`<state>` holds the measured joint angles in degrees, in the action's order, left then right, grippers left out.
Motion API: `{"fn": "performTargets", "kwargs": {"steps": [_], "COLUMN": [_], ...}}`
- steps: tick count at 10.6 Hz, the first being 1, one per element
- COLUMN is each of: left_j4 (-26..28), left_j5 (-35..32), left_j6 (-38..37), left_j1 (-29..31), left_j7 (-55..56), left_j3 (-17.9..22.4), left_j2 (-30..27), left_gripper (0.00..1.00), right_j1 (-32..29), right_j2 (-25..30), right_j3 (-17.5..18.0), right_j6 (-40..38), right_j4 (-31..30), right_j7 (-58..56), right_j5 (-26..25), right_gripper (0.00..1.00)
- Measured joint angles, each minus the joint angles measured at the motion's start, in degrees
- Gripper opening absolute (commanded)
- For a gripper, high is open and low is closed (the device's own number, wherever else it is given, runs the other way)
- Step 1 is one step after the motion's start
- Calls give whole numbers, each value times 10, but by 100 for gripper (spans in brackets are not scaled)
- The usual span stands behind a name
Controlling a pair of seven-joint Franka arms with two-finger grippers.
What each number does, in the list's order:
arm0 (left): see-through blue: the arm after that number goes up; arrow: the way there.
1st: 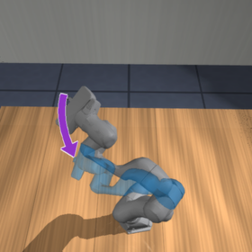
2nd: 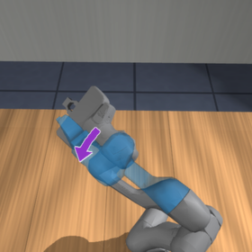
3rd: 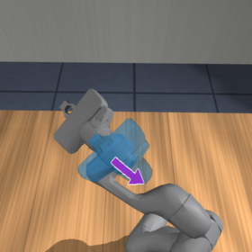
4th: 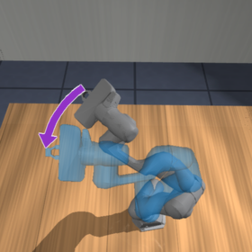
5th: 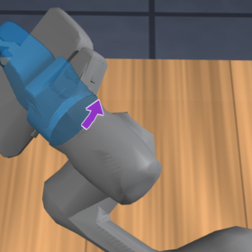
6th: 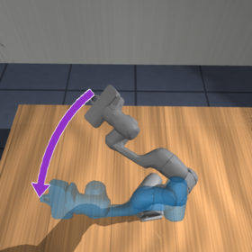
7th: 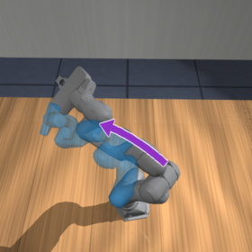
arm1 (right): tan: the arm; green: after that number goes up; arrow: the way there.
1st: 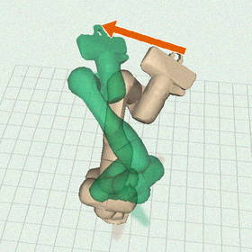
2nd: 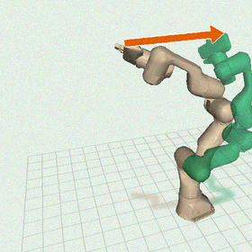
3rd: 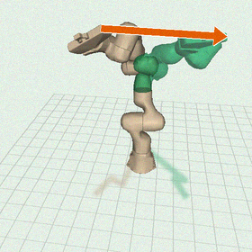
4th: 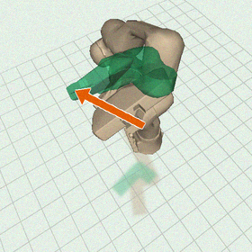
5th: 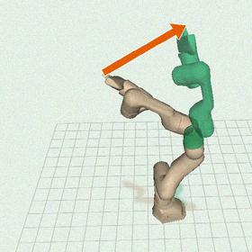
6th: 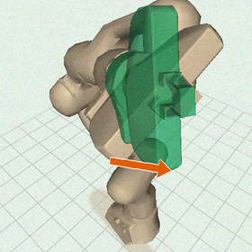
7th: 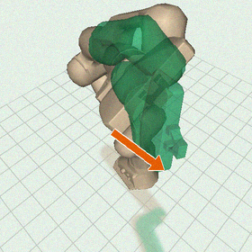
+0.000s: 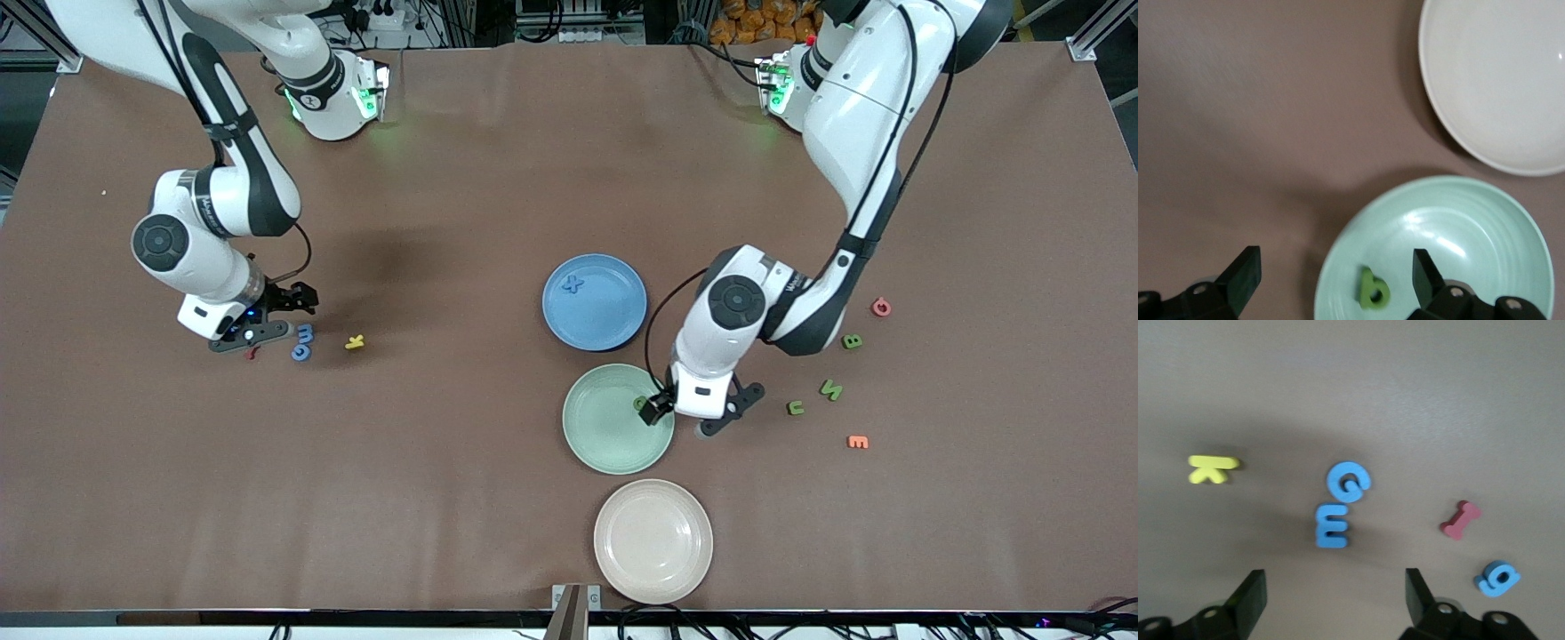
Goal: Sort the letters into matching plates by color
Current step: 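Reach the right gripper to the blue E while the left gripper reaches the green n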
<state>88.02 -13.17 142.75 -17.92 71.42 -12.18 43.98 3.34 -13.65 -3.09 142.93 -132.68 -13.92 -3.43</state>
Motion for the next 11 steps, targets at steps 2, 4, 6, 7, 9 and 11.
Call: {"fn": "performTargets", "kwargs": {"steps": [2, 4, 6, 7, 9, 11], "left_j4": [1, 1, 1, 2, 3, 4], "left_j5": [-7, -24, -26, -27, -27, -27], "left_j6": [-4, -27, -57, -73, -106, -115], "left_j1": [36, 73, 93, 99, 113, 122], "left_j7": [-17, -80, -151, -191, -270, -309], "left_j3": [4, 4, 4, 4, 4, 4], "left_j2": [0, 0, 0, 1, 1, 4], "left_gripper": [100, 100, 100, 100, 100, 100], "right_j1": [-5, -5, -3, -3, -1, 7], "right_j2": [-16, -38, -49, -51, -56, -66], "right_j3": [-11, -10, -9, -9, -8, -8], "right_j6": [59, 99, 106, 106, 107, 113], "right_j4": [-20, -29, -29, -29, -30, -29], "right_j7": [-25, -25, -24, -23, -23, -23], "right_j5": [0, 0, 3, 8, 29, 55], "right_gripper": [75, 73, 72, 70, 68, 62]}}
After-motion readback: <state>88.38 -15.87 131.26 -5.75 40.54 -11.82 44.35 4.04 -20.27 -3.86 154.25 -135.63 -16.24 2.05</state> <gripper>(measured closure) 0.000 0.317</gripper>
